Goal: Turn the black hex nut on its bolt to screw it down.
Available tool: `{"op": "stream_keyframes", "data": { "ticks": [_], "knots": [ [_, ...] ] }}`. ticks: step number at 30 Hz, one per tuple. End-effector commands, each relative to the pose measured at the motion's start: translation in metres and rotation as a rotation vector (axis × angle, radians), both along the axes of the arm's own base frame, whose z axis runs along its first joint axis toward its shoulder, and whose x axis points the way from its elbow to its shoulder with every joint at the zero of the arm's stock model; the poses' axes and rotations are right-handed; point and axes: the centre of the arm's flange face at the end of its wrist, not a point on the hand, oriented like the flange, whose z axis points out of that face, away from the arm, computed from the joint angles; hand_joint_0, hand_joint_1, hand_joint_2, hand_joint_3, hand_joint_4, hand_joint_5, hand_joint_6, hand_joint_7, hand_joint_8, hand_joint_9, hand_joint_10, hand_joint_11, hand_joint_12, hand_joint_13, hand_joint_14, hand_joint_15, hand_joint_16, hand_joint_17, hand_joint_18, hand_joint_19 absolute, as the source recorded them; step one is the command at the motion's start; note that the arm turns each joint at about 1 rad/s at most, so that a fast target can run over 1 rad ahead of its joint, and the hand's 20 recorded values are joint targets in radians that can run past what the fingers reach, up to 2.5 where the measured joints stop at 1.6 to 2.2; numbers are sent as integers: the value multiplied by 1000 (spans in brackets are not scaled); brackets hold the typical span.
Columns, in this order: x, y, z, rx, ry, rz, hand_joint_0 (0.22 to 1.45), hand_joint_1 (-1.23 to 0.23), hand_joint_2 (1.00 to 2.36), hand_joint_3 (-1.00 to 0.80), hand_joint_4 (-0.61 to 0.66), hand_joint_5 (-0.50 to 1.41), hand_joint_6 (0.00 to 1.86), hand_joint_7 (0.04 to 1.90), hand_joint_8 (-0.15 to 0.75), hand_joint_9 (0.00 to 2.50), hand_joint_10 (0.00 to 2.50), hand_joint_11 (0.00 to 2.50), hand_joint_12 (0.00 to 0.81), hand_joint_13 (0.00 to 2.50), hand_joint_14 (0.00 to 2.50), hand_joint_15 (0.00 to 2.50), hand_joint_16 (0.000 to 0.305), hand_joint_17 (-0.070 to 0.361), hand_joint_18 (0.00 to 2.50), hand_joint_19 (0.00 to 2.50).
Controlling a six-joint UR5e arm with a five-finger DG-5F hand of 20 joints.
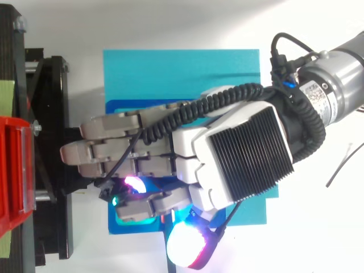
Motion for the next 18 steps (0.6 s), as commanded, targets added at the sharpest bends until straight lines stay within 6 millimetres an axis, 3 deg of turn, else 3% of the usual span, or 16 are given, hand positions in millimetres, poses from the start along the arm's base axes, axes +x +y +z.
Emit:
{"op": "stream_keyframes", "data": {
  "ticks": [1, 18],
  "knots": [
    [-1, -6, 1, -2, -3, -3, 454, -11, 1000, -500, 206, -54, 610, 1272, 297, 737, 0, 6, 384, 432, 0, 29, 58, 130, 324, 166],
    [-8, -33, -1, -10, 6, 15, 464, 3, 1000, -500, 202, -54, 606, 1266, 297, 740, 0, 9, 382, 433, 0, 28, 56, 125, 314, 177]
  ]
}}
